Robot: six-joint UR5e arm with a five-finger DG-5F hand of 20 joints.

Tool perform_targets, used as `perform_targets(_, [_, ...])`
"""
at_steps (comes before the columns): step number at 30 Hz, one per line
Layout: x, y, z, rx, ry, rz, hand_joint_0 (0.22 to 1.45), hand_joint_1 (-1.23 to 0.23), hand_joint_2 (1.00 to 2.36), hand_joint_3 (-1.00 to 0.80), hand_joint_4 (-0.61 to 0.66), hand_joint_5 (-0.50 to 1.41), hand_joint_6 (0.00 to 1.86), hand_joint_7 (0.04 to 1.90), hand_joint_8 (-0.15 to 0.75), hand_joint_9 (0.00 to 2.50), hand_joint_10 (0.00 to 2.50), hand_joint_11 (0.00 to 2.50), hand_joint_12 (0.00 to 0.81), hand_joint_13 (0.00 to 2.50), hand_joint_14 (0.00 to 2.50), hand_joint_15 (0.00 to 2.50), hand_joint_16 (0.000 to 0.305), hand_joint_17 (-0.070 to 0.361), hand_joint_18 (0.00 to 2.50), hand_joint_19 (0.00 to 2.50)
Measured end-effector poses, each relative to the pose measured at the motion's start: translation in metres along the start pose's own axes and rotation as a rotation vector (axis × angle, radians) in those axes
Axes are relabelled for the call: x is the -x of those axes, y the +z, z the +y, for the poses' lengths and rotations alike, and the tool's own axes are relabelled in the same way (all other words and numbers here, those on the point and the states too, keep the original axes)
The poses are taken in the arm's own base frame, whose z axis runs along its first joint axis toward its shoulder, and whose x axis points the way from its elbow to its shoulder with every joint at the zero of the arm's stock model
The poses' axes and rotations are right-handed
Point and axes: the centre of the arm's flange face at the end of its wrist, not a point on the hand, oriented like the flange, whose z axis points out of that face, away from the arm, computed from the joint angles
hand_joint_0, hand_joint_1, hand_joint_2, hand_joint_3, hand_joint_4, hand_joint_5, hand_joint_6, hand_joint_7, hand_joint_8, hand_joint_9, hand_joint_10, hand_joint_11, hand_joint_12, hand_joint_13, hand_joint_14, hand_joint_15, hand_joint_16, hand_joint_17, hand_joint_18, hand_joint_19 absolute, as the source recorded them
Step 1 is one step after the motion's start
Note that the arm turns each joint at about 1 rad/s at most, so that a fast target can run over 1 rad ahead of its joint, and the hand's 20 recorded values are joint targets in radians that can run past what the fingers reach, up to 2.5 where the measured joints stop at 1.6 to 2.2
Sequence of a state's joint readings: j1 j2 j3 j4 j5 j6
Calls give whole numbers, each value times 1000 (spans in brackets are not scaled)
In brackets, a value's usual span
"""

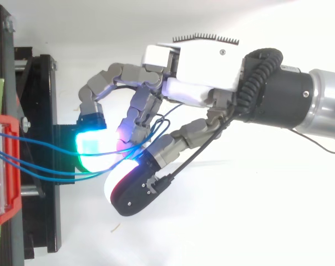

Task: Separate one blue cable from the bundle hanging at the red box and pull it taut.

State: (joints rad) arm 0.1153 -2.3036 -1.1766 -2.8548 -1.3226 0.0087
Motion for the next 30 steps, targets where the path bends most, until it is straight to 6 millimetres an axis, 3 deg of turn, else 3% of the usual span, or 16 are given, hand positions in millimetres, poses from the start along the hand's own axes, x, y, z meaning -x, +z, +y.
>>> perform_targets(6, [0,0,0,0,2,0,580,-894,1000,-500,-77,-165,908,1041,215,1270,10,1643,322,1201,23,1380,45,102,1009,871])
perform_targets(10, [0,0,0,-1,2,0,576,-836,1000,-500,-69,-160,903,957,209,1280,0,1646,327,1202,24,1379,46,103,1008,870])
perform_targets(15, [0,0,0,0,2,1,603,-777,1000,-500,-91,-152,875,1037,205,1288,0,1640,318,1199,23,1395,45,101,997,885])
perform_targets(22, [0,0,0,-1,5,0,620,-821,1000,-500,-71,-153,870,1066,198,1293,1,1668,316,1197,24,1395,46,103,991,890])
perform_targets(30, [0,0,0,0,12,0,482,-917,1000,-500,-15,-157,878,1022,245,1254,112,1574,354,1205,20,1382,53,119,1017,866])
